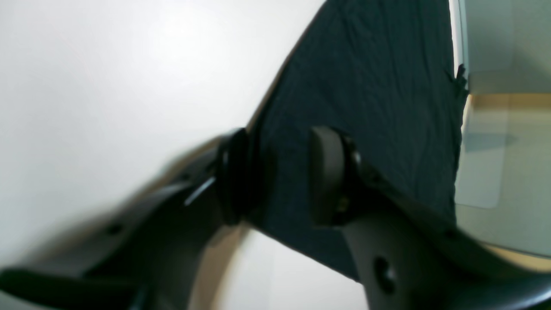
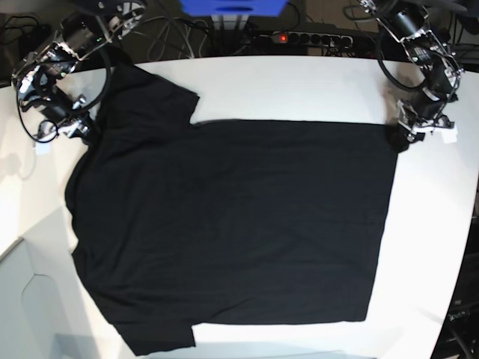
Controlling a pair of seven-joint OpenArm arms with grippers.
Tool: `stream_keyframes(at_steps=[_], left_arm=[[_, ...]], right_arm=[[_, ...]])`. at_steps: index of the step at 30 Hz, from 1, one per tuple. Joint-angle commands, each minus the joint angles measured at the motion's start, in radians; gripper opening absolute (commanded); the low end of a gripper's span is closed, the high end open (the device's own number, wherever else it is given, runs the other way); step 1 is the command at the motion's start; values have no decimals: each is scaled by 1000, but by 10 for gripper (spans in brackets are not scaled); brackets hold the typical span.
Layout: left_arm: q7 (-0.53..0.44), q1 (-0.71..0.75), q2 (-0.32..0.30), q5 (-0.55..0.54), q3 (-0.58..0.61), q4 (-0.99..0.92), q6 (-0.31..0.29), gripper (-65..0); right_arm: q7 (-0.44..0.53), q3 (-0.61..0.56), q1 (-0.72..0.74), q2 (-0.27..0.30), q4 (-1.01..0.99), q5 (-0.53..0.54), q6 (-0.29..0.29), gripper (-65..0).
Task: Fold the T-shirt properly
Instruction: 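Close both grippers on the shirt's shoulder edges, then pull the gripped shoulder edges toward the robot to straighten the shirt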
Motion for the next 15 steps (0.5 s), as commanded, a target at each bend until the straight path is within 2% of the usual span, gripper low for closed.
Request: stream_keyframes(at_steps=[1,4,5,8,12,15], left_arm=[[54,11,-2,86,6,-10,26,-468],[56,11,-3,86,8,-10,26,-630],[56,11,-6,86,15,-10,26,-650],[50,22,-11,86,65,4,26,-645],[51,48,-9,78,61,25,18,-649],[45,88,-8,78,61,85,15,-649]], right_arm=[[-20,-2,-1,9,7,-38,17,-650],[-20,-2,-3,9,7,-38,17,-650],[-20,-2,-11,9,7,-38,17,-650],[-20,-2,-20,9,8,-38,17,-650],[-20,1,-41,10,16,-38,17,-650],[-20,4,-60,33,16,-38,17,-650]])
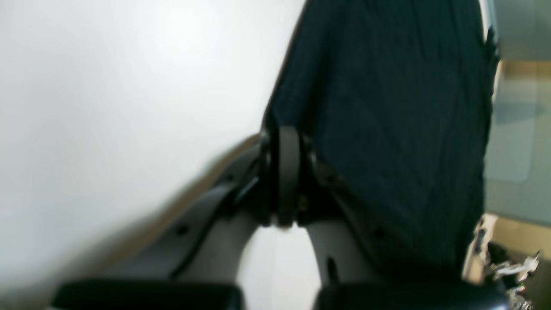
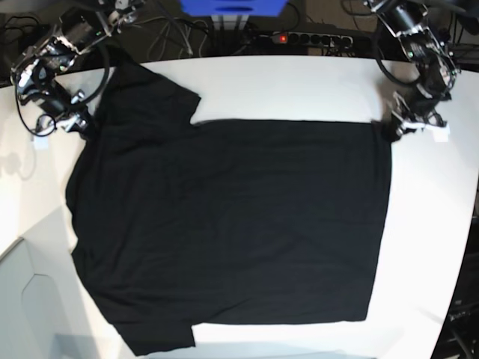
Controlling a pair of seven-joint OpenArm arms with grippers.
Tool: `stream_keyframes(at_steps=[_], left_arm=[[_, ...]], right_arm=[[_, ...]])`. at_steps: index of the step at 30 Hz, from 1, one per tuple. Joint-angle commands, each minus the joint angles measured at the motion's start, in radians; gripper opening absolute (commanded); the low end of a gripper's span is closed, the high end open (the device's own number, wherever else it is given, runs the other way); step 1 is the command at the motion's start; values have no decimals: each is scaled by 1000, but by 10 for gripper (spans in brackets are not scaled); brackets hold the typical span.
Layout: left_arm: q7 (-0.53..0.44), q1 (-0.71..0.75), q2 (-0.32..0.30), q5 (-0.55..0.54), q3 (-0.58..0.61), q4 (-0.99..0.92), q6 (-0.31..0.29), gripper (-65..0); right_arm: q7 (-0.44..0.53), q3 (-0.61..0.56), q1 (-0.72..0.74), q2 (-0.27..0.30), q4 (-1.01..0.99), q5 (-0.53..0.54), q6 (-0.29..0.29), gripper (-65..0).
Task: Fold the T-shirt properly
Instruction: 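Pull the gripped shoulder edges toward the robot to straighten the shirt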
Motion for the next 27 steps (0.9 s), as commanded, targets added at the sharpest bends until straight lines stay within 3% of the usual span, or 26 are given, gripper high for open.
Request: stream_keyframes(at_steps=[1,13,20,27], left_arm=[[38,25,-9,62,-1,26,19,-649],[37,170,-3,61,-3,253,17,-649],[37,207,-3,62,-33,316,17,-649],[37,246,-3,61,-53,373,15,-649]], right_arm=[[-31,6,-23,20,6,-72,17,-650],[-31,12,-104,55,15,-69,17,-650],[-31,44,-196,47,250,-69,17,-650],[-31,47,-238,47,275,-69,17,-650]])
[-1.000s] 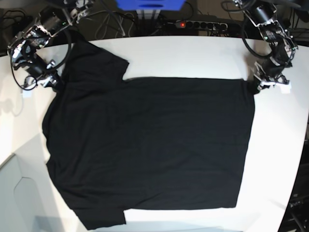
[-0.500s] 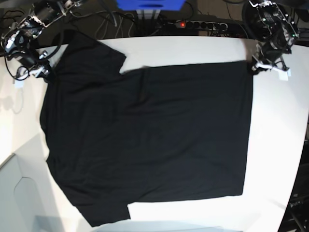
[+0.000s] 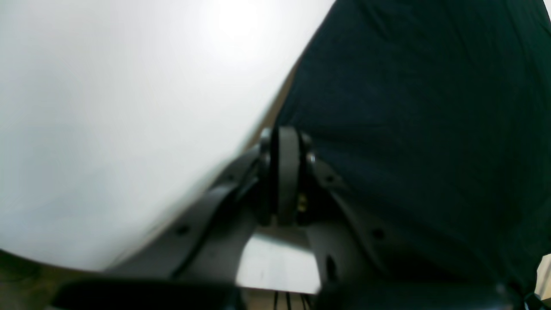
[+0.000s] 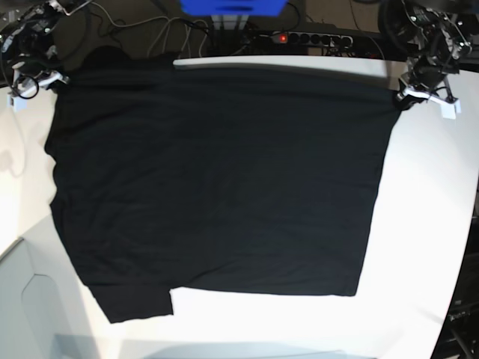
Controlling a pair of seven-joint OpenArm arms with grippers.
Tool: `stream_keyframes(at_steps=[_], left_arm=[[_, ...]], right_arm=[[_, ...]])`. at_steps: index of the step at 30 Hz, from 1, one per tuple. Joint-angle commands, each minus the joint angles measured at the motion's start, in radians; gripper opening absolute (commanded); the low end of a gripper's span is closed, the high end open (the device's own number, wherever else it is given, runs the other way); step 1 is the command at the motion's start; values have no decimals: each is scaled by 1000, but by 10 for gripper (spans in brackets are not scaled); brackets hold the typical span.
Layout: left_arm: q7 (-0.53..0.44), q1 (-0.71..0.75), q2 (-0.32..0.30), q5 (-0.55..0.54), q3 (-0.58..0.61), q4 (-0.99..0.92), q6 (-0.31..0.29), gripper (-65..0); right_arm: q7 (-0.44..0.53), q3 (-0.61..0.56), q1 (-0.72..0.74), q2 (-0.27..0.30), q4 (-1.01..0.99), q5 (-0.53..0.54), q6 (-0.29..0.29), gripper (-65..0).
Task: Fold the T-shirt properly
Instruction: 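Pull the gripped shoulder edges toward the robot to straighten the shirt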
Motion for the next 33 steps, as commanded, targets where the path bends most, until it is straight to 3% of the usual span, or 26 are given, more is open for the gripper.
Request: stream_keyframes(at_steps=[1,4,7,11,22,30,33], left_arm=[[-13,23,-16,-13,-11,27,-1,-649],[-13,51,-2,-13,-11,47,-7,-649],[-13,78,23,-3,-35,71,-83,-649],[-13,117,54,-3,-66,99,-123,-649],[-13,155,54,-10,-94,111,-126,-649],[-13,141,55,-11,-88,160,-128,-649],[-3,72,70,-3,-58,169,-119,-649]], right_arm=[[9,7,-9,17,16,10,14,-650],[9,7,-26,17,16,10,14,-650],[9,7,-45,21,18,10,14,-650],[9,9,-69,23,18,10,14,-650],[9,53,-121,-26,257,10,14,-650],[9,49,-69,-32,276,8,14,-650],[9,27,-26,-32,276,8,14,-650]])
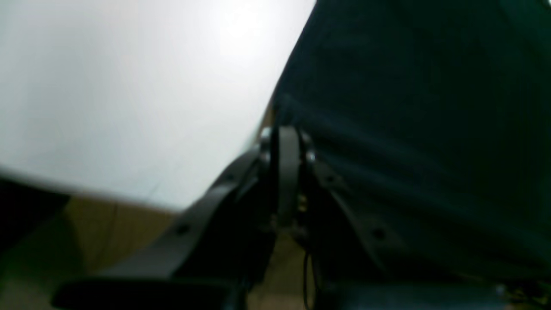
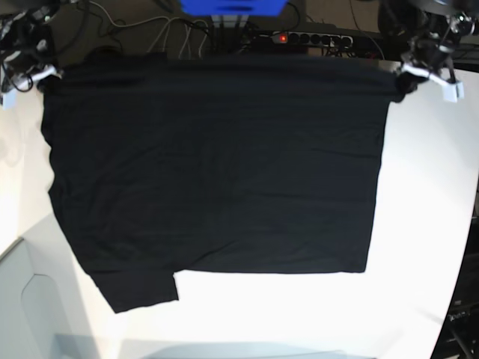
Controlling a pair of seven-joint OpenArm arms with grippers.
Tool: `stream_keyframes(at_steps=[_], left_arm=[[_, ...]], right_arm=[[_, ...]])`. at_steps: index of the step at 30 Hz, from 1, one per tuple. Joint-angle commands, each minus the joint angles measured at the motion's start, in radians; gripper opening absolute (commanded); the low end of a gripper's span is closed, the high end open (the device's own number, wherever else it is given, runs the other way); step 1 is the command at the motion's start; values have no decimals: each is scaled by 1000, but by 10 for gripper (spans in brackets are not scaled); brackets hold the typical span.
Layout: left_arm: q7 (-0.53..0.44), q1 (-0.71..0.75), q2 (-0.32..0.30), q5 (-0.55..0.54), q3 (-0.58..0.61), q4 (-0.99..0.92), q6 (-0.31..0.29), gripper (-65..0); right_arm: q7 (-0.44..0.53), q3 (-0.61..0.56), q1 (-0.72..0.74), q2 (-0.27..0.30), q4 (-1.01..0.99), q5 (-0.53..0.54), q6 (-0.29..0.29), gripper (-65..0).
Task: Fold the T-shirt properly
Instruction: 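Pull the gripped shoulder edges toward the robot to straighten the shirt, then release the sleeve with the right gripper and lift it away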
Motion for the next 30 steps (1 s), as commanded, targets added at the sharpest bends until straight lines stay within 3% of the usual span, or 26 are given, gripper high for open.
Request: stream_keyframes(at_steps=[1,9,17,23,30], left_arm=[[-12,-22,-3,-17,7,14,-2,-649],[-9,-170,-4,-6,8,2,1,-649],[-16,-305,3,206,59,-50,1,-649],[-21,-384,3,290,59,-113,1,-649],[-21,-449,5,354,59,-145,1,-650]], right_arm=[[15,-18,13,15,19,15,14,-650],[15,-91,116,15,11,10,14,-650],[15,-96,208,21,-41,9,14,-650],[129,-99,216,23,-117,9,14,-650],[181,-113,216,23,-151,9,14,-650]])
